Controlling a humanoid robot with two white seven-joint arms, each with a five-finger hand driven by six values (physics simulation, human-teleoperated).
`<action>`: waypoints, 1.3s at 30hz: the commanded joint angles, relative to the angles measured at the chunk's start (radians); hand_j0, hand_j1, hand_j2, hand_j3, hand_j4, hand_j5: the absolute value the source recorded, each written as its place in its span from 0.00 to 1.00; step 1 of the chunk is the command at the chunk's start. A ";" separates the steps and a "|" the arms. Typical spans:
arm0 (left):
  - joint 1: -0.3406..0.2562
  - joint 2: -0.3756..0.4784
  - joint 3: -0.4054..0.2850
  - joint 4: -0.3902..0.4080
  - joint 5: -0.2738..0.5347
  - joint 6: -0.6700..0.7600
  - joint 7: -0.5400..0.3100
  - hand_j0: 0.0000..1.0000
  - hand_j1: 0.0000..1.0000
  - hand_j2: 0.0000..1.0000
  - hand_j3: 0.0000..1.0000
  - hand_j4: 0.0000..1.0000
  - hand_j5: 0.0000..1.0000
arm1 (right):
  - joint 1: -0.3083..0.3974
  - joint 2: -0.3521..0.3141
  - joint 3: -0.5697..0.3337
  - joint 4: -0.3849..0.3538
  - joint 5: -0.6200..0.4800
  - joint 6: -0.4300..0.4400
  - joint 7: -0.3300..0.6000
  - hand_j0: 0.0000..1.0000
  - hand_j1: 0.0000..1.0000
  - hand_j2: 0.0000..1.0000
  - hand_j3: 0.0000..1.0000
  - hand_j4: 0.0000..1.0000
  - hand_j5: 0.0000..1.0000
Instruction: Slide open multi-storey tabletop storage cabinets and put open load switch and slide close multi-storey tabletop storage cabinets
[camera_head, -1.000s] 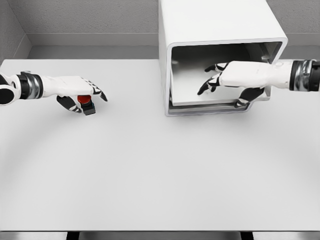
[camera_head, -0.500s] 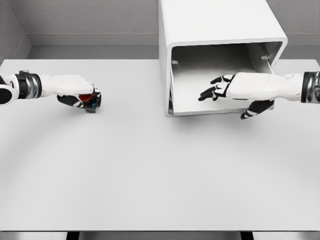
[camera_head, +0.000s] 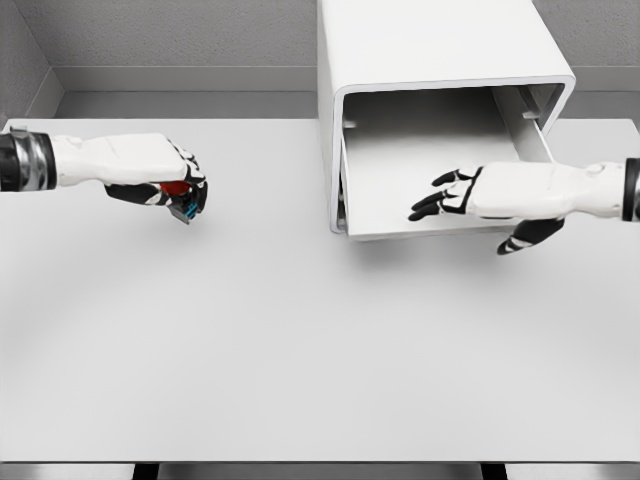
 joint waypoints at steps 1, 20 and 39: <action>0.002 0.024 0.005 -0.049 0.031 0.003 0.001 0.46 0.46 0.46 0.46 0.46 0.46 | 0.000 -0.017 0.004 -0.007 -0.026 -0.008 0.000 1.00 1.00 1.00 1.00 1.00 1.00; -0.005 0.069 0.052 -0.288 0.158 0.003 0.001 0.45 0.45 0.45 0.45 0.45 0.45 | 0.014 -0.021 0.014 -0.015 -0.076 -0.008 0.000 1.00 1.00 1.00 1.00 1.00 1.00; -0.018 0.004 0.068 -0.359 0.180 0.003 0.001 0.45 0.45 0.45 0.45 0.45 0.45 | 0.008 -0.024 0.071 -0.016 -0.154 0.130 0.000 1.00 1.00 1.00 1.00 1.00 1.00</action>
